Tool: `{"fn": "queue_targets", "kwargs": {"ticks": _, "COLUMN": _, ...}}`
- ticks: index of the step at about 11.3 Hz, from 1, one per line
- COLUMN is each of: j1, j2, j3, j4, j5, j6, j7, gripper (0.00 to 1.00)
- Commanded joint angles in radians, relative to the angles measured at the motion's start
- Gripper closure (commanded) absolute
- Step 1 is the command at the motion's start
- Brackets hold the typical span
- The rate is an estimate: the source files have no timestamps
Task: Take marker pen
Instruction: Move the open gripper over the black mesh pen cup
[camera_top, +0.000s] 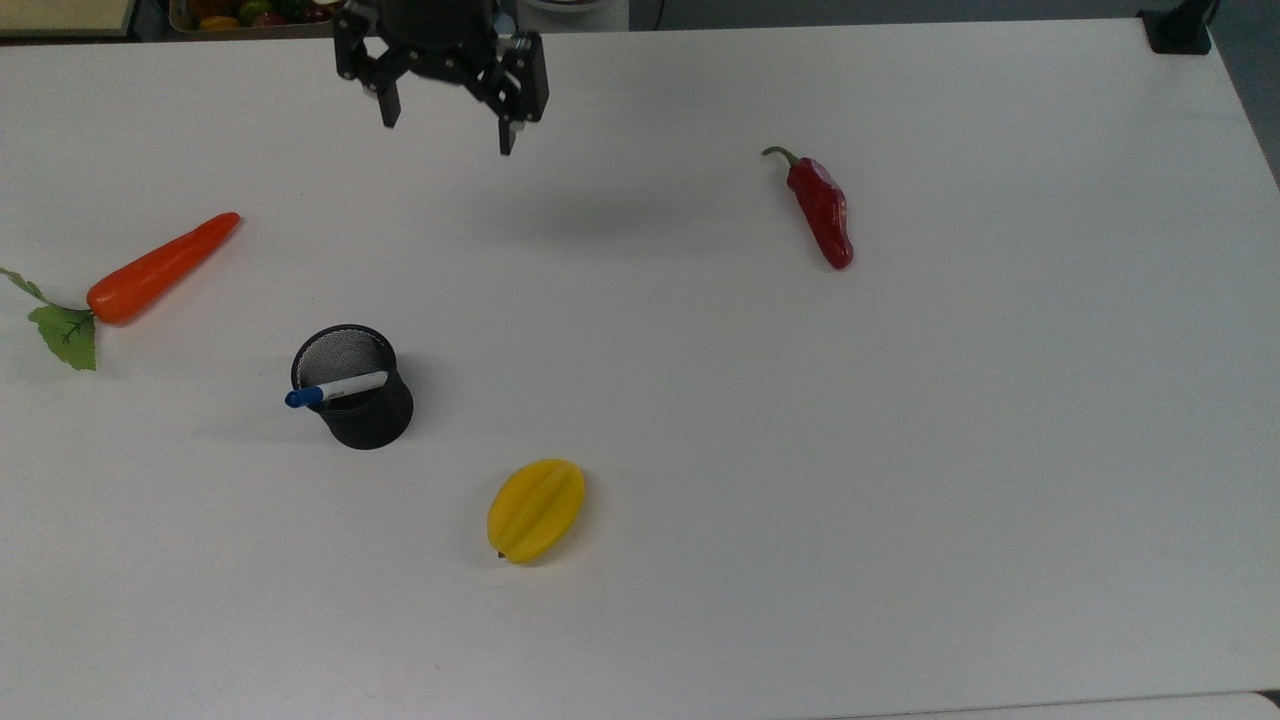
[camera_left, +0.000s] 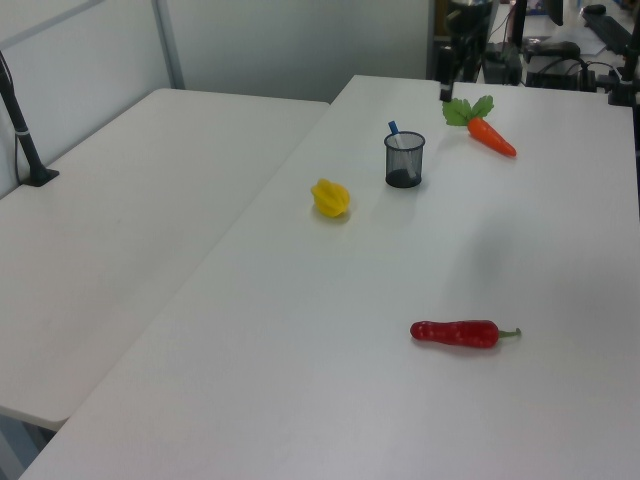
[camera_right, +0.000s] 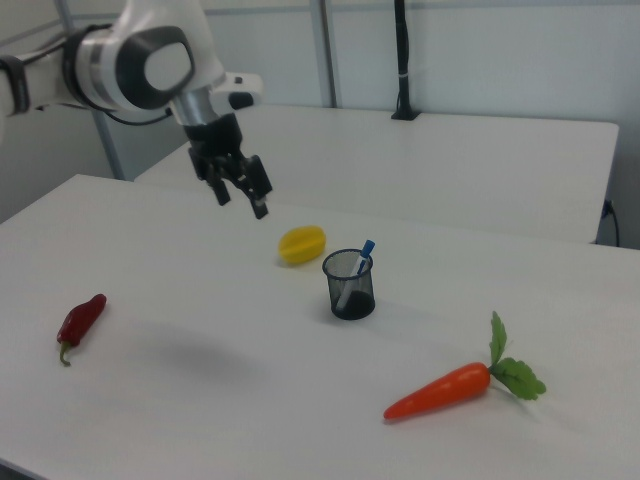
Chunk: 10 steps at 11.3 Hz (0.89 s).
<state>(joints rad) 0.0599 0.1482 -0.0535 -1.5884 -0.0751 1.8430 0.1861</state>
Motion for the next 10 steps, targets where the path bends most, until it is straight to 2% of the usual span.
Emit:
{"fn": "queue_targets", "kwargs": {"ticks": 1, "j1": -0.064, "j2": 0.085, "j3": -0.003, "j4": 0.002, "j5": 0.02, "j6": 0.161, "j7": 0.039, "gripper": 0.0}}
{"fn": "queue_targets", "kwargs": {"ticks": 7, "j1": -0.135, "j2": 0.252, "j3": -0.005, "j4": 0.002, "j5": 0.005, "j6": 0.531, "j7": 0.044, "gripper": 0.01}}
{"fn": "queue_targets", "kwargs": {"ticks": 10, "j1": -0.149, "j2": 0.292, "j3": -0.005, "j4": 0.004, "j5": -0.006, "j6": 0.629, "j7": 0.044, "gripper": 0.04}}
